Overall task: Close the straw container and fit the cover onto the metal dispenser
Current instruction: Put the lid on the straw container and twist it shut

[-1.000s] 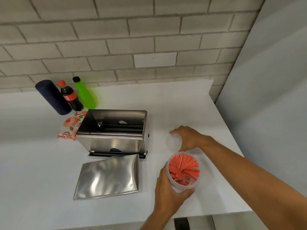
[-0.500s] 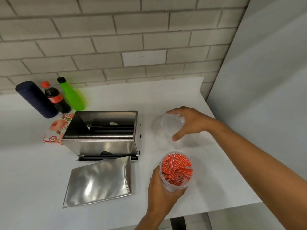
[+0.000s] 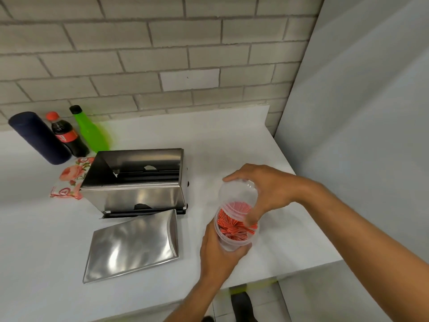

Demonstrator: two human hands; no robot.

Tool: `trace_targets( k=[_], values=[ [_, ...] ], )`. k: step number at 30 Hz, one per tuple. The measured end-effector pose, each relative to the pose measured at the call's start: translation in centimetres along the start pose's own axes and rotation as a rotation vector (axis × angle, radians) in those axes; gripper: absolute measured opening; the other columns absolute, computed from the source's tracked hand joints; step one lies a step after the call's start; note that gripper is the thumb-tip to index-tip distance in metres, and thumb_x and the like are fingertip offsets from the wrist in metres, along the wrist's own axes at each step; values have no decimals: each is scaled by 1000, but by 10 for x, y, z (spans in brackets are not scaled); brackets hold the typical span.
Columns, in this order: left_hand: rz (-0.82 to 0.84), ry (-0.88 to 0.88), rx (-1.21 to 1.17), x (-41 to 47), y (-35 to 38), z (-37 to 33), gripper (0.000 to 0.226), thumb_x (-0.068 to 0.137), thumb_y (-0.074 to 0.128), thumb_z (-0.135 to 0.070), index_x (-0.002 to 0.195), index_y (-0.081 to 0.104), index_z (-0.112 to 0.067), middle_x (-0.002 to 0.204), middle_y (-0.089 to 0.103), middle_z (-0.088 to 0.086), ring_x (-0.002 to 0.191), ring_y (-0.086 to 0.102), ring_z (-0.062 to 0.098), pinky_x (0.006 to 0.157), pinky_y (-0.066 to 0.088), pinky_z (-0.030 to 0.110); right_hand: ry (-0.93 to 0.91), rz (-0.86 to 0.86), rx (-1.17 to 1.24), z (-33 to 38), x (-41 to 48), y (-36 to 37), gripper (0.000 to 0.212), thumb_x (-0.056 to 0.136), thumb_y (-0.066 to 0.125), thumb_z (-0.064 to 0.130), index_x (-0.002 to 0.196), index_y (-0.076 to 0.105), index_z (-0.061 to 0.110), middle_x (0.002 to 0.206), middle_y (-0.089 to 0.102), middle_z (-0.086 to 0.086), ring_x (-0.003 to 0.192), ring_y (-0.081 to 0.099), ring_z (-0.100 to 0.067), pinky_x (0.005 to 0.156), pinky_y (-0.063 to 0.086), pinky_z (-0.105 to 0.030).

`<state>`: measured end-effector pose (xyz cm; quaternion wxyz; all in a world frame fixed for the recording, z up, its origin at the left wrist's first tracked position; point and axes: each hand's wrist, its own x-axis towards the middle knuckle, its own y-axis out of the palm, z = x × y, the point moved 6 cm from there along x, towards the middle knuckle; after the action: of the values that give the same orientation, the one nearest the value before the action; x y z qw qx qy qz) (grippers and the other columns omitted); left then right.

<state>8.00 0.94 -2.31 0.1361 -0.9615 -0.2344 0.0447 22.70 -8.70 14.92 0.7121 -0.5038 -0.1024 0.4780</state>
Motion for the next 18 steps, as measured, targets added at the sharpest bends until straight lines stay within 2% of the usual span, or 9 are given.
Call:
trace_targets(
  k=[3, 8, 18],
  values=[
    [0, 8, -4, 0, -1, -2, 100, 54, 96, -64, 139, 48, -43, 126, 64, -22, 115, 64, 1, 91, 59, 23, -11, -11, -20, 5, -8, 14, 111, 51, 95, 55, 148, 41, 52, 139, 45, 16, 131, 45, -12, 106, 50, -36],
    [0, 9, 1, 0, -1, -2, 97, 53, 96, -63, 135, 50, -41, 123, 65, -19, 111, 65, 4, 88, 61, 31, -24, -41, -44, 9, -13, 32, 113, 51, 96, 54, 150, 42, 47, 139, 45, 14, 129, 45, -11, 107, 48, -35],
    [-15, 27, -4, -1, -3, -6, 94, 53, 95, -65, 133, 53, -39, 121, 66, -20, 109, 65, 2, 84, 57, 18, -9, -44, -77, 7, -11, 52, 119, 48, 95, 53, 153, 38, 46, 139, 42, 16, 132, 40, -11, 107, 46, -31]
  ],
)
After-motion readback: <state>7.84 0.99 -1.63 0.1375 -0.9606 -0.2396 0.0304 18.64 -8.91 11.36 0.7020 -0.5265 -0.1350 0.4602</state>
